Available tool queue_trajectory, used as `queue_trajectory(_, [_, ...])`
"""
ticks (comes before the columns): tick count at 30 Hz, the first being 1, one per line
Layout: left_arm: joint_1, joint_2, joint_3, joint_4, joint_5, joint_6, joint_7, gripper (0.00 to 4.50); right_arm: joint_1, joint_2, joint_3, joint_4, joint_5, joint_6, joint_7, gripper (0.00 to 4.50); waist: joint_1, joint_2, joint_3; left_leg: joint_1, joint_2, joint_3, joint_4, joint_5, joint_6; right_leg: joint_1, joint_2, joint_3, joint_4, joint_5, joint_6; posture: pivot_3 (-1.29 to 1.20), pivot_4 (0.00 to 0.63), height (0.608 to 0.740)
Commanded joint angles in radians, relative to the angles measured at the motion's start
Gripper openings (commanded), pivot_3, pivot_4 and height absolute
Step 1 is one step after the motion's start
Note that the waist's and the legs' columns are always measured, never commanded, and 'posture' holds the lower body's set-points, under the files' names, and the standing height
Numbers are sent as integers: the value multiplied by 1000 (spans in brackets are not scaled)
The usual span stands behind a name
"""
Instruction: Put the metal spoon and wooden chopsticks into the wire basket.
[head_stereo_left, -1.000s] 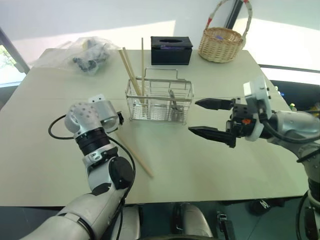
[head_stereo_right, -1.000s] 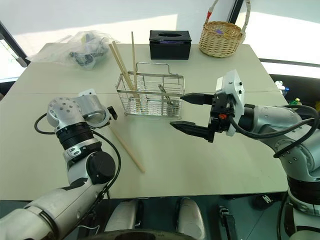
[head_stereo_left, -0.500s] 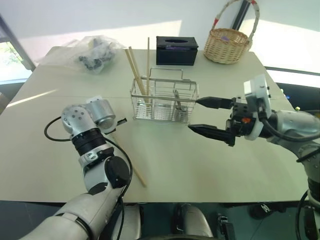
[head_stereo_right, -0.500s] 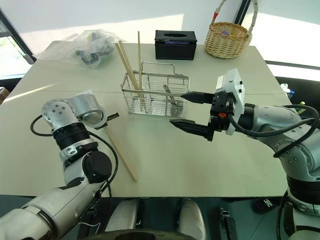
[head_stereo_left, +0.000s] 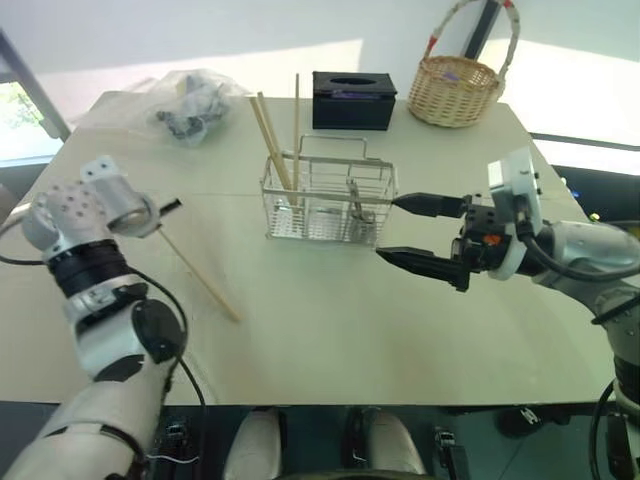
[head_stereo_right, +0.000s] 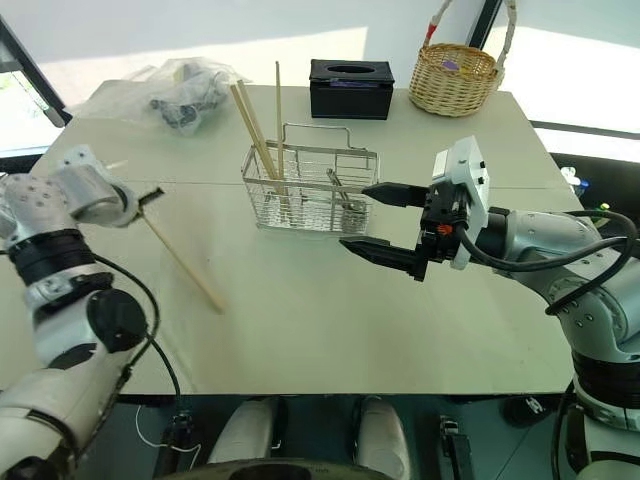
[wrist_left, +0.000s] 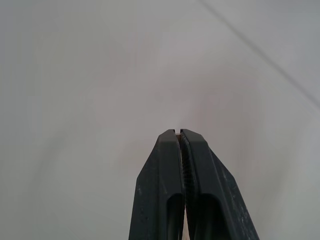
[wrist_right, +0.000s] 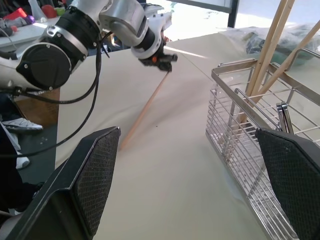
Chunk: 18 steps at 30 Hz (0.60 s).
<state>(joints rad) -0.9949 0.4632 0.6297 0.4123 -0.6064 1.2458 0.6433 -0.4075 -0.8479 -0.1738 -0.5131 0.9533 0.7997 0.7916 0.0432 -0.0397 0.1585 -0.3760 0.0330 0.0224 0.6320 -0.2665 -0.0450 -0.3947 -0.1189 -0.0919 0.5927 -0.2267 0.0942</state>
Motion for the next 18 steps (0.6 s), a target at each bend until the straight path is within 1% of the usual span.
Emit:
queue_trajectory(1, [-95,74,-83,87,58,-226,-235,37,-22,-15,-37,-1,19,1,10,4500,0,0,0,0,0,0,0,0,0,0,0,0,0,0,0,0,150,712])
queue_trajectory(4, [-236,143,-122,191,80,-463,-500,37,-31,-17,-24,-2,21,11,13,4500,-2,-2,1,-1,0,0,0,0,0,-1,0,0,0,0,0,0,150,712])
queue_trajectory(5, [-273,154,-131,213,83,-520,-567,37,-31,-18,-23,-1,20,12,17,4500,-3,-2,1,-3,1,0,0,0,0,-2,0,-1,-1,0,0,0,150,712])
queue_trajectory(9, [-387,166,-143,262,66,-652,-762,37,-38,-18,-24,2,20,20,23,4500,-4,0,0,-4,1,1,-1,0,0,-3,0,-1,-1,0,0,0,150,712])
queue_trajectory(11, [-442,167,-173,259,78,-720,-852,37,-39,-15,-25,1,20,24,21,4500,-6,0,0,-3,0,2,-1,0,1,-3,0,-1,-1,0,0,0,150,712])
queue_trajectory(13, [-478,164,-195,255,81,-753,-919,37,-33,-14,-28,-4,21,26,20,4500,-5,0,1,-3,1,2,-1,0,1,-3,0,-1,0,0,0,0,150,712])
queue_trajectory(16, [-499,142,-267,172,68,-736,-1050,37,-10,-10,-37,-18,21,27,10,4500,-4,0,1,-3,1,2,-1,0,1,-3,0,-1,1,0,1,0,150,712])
queue_trajectory(18, [-494,130,-299,137,71,-722,-1089,37,2,-8,-41,-24,20,25,4,4500,-2,0,1,-3,1,1,0,0,2,-2,0,-1,1,0,1,0,150,712])
